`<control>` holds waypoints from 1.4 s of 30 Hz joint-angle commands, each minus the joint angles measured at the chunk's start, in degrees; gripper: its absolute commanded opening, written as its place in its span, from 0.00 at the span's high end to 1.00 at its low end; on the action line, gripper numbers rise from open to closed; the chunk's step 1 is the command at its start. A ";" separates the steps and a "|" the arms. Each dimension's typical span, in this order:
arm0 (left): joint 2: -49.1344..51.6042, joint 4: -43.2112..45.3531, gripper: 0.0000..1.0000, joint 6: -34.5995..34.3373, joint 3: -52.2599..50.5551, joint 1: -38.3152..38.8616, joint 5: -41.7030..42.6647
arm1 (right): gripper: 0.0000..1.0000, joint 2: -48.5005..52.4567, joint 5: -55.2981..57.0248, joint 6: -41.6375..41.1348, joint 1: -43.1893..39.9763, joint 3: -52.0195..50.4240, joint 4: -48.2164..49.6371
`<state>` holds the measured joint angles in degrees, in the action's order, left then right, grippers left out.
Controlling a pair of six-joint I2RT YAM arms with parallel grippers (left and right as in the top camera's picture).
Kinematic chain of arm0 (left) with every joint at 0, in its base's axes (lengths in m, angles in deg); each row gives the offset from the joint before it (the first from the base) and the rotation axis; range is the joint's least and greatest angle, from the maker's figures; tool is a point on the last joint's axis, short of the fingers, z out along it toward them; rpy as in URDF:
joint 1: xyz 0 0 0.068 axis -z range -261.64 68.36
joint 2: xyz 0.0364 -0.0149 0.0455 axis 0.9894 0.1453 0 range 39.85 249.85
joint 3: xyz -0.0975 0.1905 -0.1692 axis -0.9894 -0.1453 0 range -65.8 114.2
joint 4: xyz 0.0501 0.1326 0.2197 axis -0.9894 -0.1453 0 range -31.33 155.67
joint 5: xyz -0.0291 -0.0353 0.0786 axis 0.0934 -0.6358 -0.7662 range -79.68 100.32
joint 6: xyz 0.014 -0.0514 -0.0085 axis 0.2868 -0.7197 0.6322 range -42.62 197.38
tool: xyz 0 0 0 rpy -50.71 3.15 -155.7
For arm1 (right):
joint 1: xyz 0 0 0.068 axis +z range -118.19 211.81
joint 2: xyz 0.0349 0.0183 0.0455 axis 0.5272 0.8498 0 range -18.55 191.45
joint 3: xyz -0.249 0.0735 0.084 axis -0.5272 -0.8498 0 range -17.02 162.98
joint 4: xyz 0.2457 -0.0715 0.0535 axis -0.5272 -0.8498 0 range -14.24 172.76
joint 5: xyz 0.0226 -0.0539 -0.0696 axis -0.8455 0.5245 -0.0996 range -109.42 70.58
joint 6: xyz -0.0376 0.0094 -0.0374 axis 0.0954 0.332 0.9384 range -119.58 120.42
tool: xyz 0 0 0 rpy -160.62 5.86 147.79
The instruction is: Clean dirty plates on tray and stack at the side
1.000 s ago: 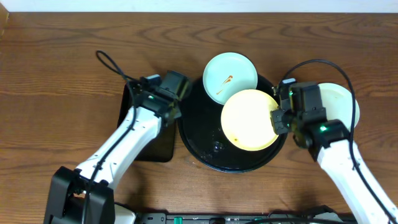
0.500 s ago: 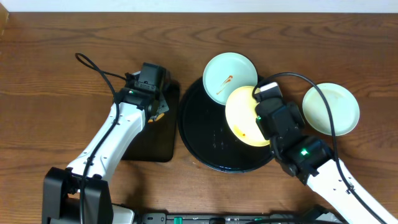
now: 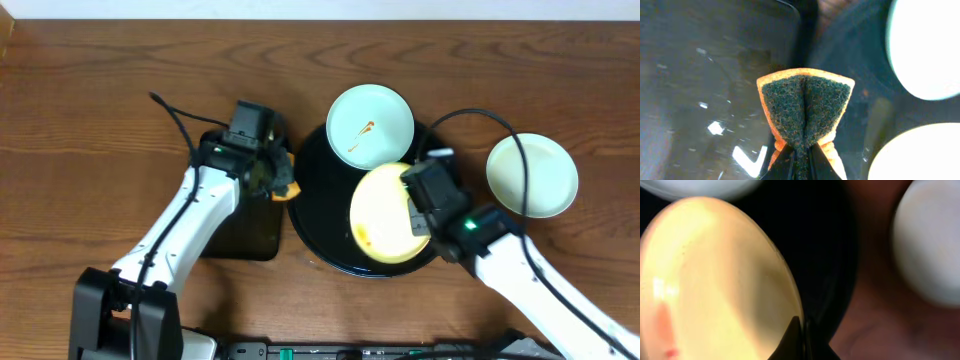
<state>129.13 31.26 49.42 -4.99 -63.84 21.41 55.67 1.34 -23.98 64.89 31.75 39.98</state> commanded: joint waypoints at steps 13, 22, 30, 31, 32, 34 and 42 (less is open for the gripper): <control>0.96 1.90 0.93 -13.77 -0.72 20.55 -9.07 | 0.99 13.92 -6.80 -20.81 -0.31 0.17 -0.26; 5.88 2.16 0.92 -25.20 -0.72 29.49 -15.67 | 0.96 14.10 -6.88 -20.79 -0.33 0.17 0.70; 12.74 2.16 0.92 -27.41 -0.72 30.86 -16.92 | 0.99 14.10 -7.34 -20.76 -0.48 0.17 1.22; 13.22 2.16 0.92 -27.43 -0.72 30.86 -17.00 | 0.99 14.10 -7.32 -20.76 -0.48 0.20 1.22; 13.53 2.16 0.93 -27.41 -0.72 30.86 -16.98 | 0.99 14.10 -7.30 -20.76 -0.48 0.17 1.25; 13.68 2.19 0.93 -27.43 -0.72 30.86 -17.16 | 0.91 14.10 -7.26 -20.59 -0.50 0.17 1.79; 13.70 2.14 0.92 -27.41 -0.72 30.86 -17.42 | 0.71 14.10 -15.50 -8.90 -5.31 0.20 9.03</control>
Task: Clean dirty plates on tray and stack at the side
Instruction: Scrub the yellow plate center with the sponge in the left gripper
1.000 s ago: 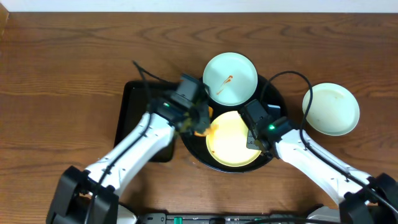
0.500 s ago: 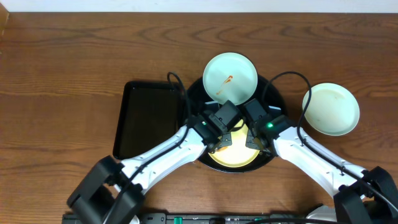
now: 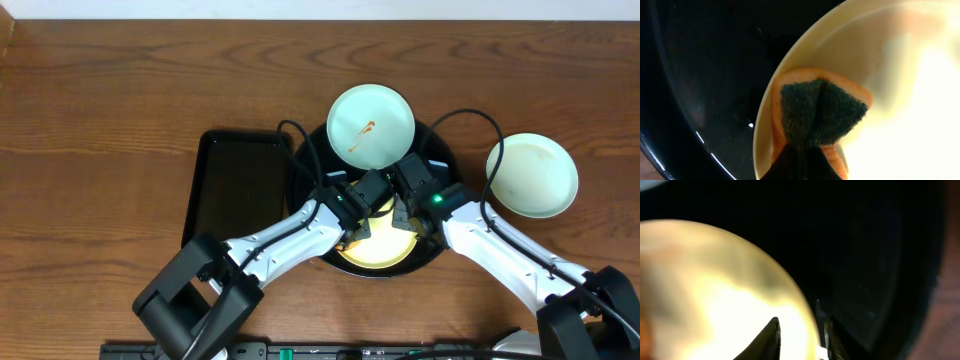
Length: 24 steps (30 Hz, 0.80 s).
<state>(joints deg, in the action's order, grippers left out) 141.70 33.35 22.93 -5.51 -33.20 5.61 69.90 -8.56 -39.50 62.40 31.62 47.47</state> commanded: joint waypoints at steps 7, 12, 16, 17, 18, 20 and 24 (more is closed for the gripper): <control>1.14 -0.13 0.92 -0.92 -0.20 0.24 -1.62 | 0.64 -0.04 -13.53 14.67 -12.02 0.33 1.68; 1.14 -0.13 0.92 -0.92 -0.20 0.24 -1.62 | 0.60 0.31 -22.80 21.90 -17.03 0.31 1.36; 1.14 -0.13 0.92 -0.92 -0.20 0.24 -1.62 | 0.58 1.79 -27.36 24.83 -18.23 0.31 1.14; 1.14 -0.13 0.93 -0.92 -0.20 0.24 -1.62 | 0.58 2.54 -27.74 24.81 -18.23 0.31 1.20; 1.14 -0.13 0.92 -0.92 -0.20 0.24 -1.62 | 0.58 3.41 -27.87 24.79 -18.21 0.31 1.27; 1.14 -0.13 0.92 -0.92 -0.20 0.24 -1.62 | 0.59 5.29 -27.82 24.81 -18.18 0.31 1.36; 1.14 -0.15 0.93 -0.92 -0.20 0.24 -1.64 | 0.67 9.40 -27.82 24.79 -18.18 0.31 3.45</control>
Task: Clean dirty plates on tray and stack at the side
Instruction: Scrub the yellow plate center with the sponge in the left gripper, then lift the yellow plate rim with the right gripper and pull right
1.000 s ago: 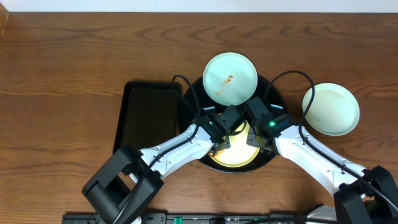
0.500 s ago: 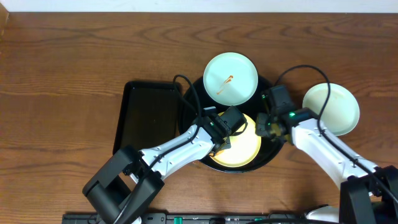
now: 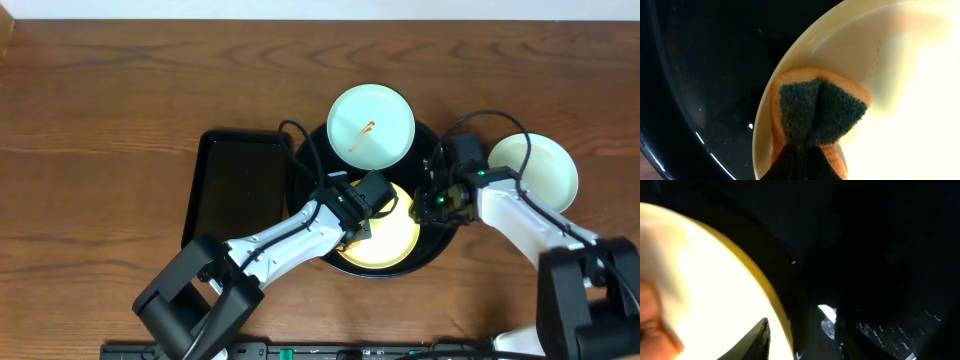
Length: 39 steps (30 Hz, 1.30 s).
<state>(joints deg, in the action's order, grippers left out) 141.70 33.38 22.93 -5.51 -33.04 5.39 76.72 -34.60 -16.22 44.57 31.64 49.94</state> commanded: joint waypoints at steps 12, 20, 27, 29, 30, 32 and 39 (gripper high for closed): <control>1.14 -4.72 0.92 5.81 -0.15 -0.22 -22.80 | 0.99 4.83 1.95 1.29 -0.42 0.28 1.38; -2.21 -4.92 0.92 12.94 3.06 -3.08 -25.07 | 0.99 4.83 3.17 0.90 -0.42 0.28 0.87; -13.00 -6.23 0.92 12.90 3.21 -3.69 -24.63 | 0.99 4.07 3.32 1.07 -0.39 0.42 0.68; -14.82 -7.52 0.92 12.90 3.21 -4.96 -24.63 | 0.99 2.62 3.34 1.57 -0.39 0.42 0.44; -15.45 -8.15 0.92 12.92 3.21 -5.81 -24.50 | 0.99 1.44 3.34 2.10 -0.39 0.42 0.31; -16.02 -9.07 0.92 12.92 3.21 -7.91 -23.43 | 0.99 -1.90 3.39 3.15 -0.35 0.42 0.28; -16.00 -8.41 0.92 15.37 2.93 -18.53 -12.70 | 0.99 -15.67 10.34 8.33 0.42 0.42 0.28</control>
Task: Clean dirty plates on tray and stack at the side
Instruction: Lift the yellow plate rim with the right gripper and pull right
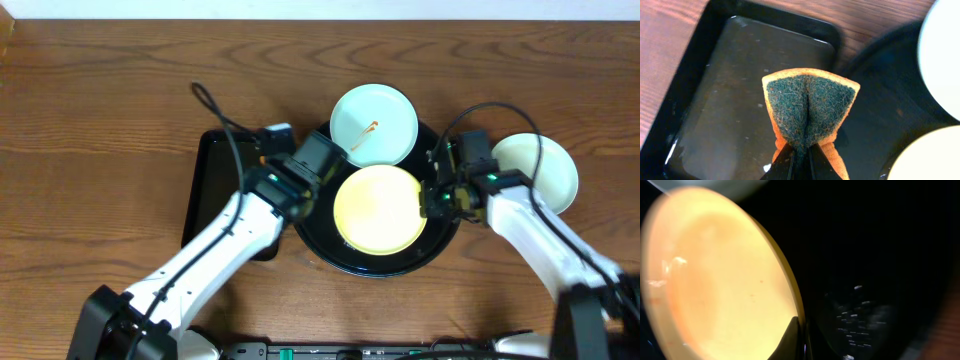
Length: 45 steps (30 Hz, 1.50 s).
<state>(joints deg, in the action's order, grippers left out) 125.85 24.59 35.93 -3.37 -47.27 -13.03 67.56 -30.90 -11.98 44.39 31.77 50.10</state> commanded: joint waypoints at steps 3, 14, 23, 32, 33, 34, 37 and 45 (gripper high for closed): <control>0.17 1.92 0.92 7.06 0.55 -9.14 12.94 | 0.99 -11.34 13.11 6.43 2.10 0.28 0.17; 4.15 2.12 0.92 19.21 0.26 -20.50 28.15 | 0.99 -17.77 32.48 13.57 12.48 0.28 1.29; 7.74 1.88 0.92 23.47 0.24 -21.81 29.16 | 0.99 -17.92 52.98 18.84 25.68 0.31 5.73; 8.31 1.88 0.92 23.87 0.24 -21.81 29.11 | 0.99 -17.92 66.16 26.45 32.26 0.31 14.58; 8.31 1.88 0.92 23.87 0.24 -21.81 29.11 | 0.99 -17.92 66.14 26.43 32.26 0.31 15.15; 8.31 1.88 0.92 23.87 0.24 -21.81 29.14 | 0.99 -17.92 66.14 26.36 32.26 0.31 15.41; 8.31 1.86 0.92 23.87 0.15 -21.81 29.11 | 0.99 -17.90 66.12 24.74 32.02 0.28 15.47; 8.31 1.66 0.92 23.85 -0.31 -21.81 29.11 | 0.99 -17.90 57.13 10.84 25.22 0.28 9.27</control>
<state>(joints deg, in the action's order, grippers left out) 133.50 26.49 59.03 -3.41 -68.80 15.99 50.53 31.19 7.05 73.02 31.77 61.24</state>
